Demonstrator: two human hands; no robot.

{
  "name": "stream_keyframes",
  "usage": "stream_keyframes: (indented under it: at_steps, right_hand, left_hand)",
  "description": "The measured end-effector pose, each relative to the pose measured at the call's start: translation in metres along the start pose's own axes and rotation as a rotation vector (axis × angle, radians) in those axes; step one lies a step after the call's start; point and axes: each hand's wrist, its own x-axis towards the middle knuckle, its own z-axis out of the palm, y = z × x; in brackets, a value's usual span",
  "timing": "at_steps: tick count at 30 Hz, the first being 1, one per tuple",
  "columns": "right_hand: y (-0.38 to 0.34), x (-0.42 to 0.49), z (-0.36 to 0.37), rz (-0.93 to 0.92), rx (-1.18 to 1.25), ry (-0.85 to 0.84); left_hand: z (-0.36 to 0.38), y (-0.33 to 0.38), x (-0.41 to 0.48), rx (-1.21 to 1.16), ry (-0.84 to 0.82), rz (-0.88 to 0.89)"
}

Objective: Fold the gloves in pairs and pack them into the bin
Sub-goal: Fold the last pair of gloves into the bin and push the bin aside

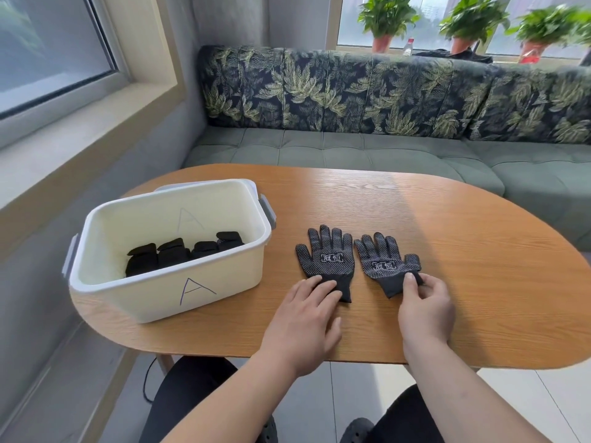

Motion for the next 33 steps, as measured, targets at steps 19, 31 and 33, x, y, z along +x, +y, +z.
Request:
stream_keyframes:
  at_steps: [19, 31, 33]
  right_hand:
    - [-0.137, 0.005, -0.017, -0.682, -0.194, -0.329]
    - [-0.158, 0.02, 0.013, -1.066, -0.216, -0.291]
    - [-0.134, 0.017, 0.022, -1.115, -0.333, -0.369]
  left_hand:
    - [-0.001, -0.001, -0.002, -0.076, 0.009, -0.008]
    - [0.001, -0.001, -0.001, -0.057, 0.045, -0.021]
    - [0.0, -0.001, -0.001, -0.05, 0.045, -0.012]
